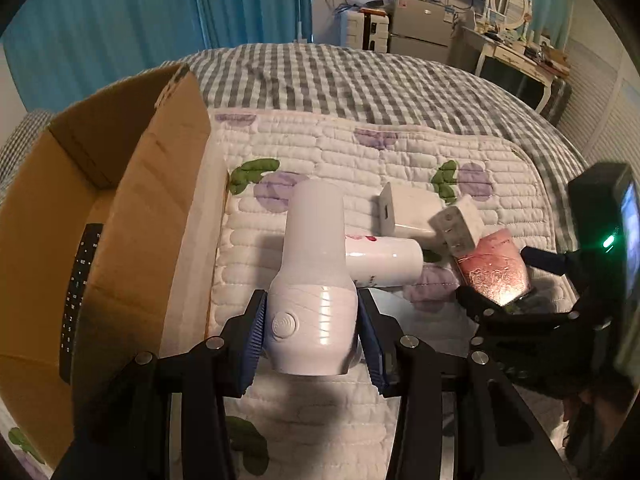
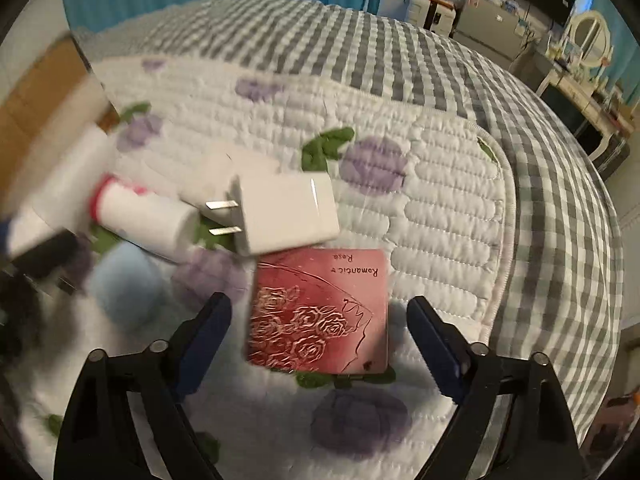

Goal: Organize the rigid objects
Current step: 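Grasp the white hair dryer with the left tool while the right tool grasps the pink card box, then carry the hair dryer and pink card box into the box and release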

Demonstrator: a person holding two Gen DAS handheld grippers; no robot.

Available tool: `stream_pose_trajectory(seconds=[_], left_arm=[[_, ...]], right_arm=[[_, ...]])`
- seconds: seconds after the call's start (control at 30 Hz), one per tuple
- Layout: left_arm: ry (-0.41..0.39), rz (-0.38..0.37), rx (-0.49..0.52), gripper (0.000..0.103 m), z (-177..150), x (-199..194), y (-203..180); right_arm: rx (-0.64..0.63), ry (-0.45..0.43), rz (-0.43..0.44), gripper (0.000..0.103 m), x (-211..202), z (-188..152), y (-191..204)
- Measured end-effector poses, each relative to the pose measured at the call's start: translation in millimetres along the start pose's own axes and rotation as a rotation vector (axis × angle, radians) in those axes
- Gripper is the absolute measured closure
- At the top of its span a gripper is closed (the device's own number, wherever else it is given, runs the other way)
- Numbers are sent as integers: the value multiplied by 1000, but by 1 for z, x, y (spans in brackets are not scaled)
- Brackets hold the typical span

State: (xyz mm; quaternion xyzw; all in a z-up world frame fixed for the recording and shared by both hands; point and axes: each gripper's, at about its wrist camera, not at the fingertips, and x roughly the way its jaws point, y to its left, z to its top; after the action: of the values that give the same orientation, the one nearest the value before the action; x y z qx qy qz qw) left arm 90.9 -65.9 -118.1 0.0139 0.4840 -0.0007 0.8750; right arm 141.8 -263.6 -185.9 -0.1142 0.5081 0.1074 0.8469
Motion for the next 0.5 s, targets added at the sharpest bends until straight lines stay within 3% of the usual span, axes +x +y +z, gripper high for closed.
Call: stream_pose_trajectory(seconds=[0.13, 0.2, 0.5], left_arm=[[9, -12, -11, 59, -2, 2, 2], [10, -15, -11, 59, -2, 2, 2], [9, -56, -20, 59, -10, -10, 5]], right_arm=[[-9, -6, -29, 19, 12, -3, 3], [-3, -19, -20, 31, 11, -3, 3], [19, -62, 10, 32, -11, -21, -2]])
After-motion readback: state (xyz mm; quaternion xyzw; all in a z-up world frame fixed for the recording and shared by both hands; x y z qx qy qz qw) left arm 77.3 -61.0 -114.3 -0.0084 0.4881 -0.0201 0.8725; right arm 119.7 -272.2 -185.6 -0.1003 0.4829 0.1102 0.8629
